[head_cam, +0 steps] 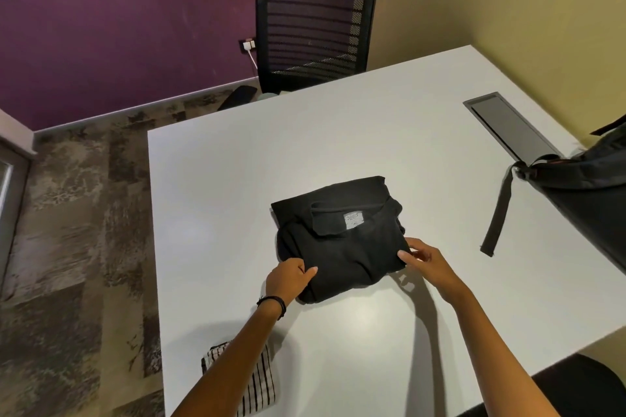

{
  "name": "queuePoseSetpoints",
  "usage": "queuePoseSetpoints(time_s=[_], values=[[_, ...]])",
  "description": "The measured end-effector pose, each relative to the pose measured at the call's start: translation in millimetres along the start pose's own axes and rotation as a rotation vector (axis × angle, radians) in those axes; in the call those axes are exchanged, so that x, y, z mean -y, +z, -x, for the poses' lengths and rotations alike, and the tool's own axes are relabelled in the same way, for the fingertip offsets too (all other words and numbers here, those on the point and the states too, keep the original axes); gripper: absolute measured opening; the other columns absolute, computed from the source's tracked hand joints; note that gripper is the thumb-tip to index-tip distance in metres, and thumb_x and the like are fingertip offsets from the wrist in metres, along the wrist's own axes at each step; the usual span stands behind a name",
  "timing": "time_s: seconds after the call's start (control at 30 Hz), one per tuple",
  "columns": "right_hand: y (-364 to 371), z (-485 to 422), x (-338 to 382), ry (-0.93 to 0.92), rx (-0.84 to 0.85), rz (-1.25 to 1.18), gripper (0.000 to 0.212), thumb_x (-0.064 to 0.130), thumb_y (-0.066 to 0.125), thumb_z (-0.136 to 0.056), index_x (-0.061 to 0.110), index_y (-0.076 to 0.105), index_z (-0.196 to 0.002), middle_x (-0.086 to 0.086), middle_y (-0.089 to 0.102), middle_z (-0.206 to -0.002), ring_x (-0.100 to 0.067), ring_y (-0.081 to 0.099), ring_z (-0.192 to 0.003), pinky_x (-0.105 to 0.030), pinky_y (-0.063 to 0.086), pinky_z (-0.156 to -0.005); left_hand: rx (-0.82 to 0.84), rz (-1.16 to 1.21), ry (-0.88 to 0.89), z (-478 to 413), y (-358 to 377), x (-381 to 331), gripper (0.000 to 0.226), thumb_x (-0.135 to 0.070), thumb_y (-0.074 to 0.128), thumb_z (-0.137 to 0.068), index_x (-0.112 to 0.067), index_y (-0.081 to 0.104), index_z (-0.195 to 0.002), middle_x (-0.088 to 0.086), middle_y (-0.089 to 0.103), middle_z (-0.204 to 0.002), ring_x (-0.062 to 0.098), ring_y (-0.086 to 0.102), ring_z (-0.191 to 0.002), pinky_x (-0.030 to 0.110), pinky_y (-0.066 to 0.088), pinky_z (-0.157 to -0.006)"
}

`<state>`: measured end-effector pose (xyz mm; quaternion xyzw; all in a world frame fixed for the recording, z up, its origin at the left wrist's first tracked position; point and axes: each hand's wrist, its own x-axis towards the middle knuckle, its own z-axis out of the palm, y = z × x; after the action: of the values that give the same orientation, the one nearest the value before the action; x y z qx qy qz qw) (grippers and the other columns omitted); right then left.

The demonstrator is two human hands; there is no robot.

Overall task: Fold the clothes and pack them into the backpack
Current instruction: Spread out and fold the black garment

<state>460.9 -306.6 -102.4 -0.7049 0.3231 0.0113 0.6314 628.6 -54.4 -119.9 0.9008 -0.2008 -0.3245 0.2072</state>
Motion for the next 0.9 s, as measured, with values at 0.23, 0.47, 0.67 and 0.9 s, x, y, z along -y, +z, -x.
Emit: queuePoseSetpoints(time_s=[0.23, 0.47, 0.67, 0.9], values=[[-17, -3, -31, 0.087, -0.27, 0.294, 0.034, 0.021, 0.063, -0.088, -0.003, 0.06, -0.064, -0.019, 0.058, -0.062, -0.022, 0.05, -0.059, -0.03, 0.039, -0.06, 0.025, 0.066, -0.023, -4, 1, 2, 0.043, -0.036, 0.055, -0.092, -0.02, 0.034, -0.057, 0.001, 0.048, -0.059, 0.021, 0.054, -0.067, 0.027, 0.037, -0.062], [-3, -2, -40, 0.177, -0.336, 0.196, 0.038, 0.021, 0.053, -0.094, 0.0, 0.051, -0.062, -0.009, 0.05, -0.061, -0.023, 0.045, -0.062, -0.029, 0.036, -0.058, 0.106, 0.096, -0.036, -8, 0, 3, 0.043, -0.035, 0.059, -0.089, -0.017, 0.038, -0.057, 0.006, 0.051, -0.06, 0.022, 0.054, -0.064, 0.033, 0.046, -0.064], [2, 1, -18, 0.082, -0.26, -0.06, 0.024, 0.025, 0.054, -0.094, 0.004, 0.065, -0.093, -0.01, 0.067, -0.091, -0.018, 0.061, -0.084, -0.029, 0.049, -0.077, -0.212, 0.026, 0.041, -10, -18, -8, 0.029, -0.046, 0.054, -0.09, -0.02, 0.05, -0.078, -0.004, 0.053, -0.078, 0.016, 0.054, -0.078, 0.019, 0.041, -0.059], [9, -42, 5, 0.196, -0.389, -0.143, 0.033, 0.027, 0.061, -0.09, 0.009, 0.053, -0.116, -0.009, 0.06, -0.109, -0.026, 0.057, -0.1, -0.027, 0.047, -0.079, -0.173, 0.133, 0.129, -47, -36, -16, 0.07, -0.031, 0.06, -0.09, -0.014, 0.023, -0.147, 0.01, 0.027, -0.152, 0.027, 0.03, -0.137, 0.041, 0.031, -0.112]])
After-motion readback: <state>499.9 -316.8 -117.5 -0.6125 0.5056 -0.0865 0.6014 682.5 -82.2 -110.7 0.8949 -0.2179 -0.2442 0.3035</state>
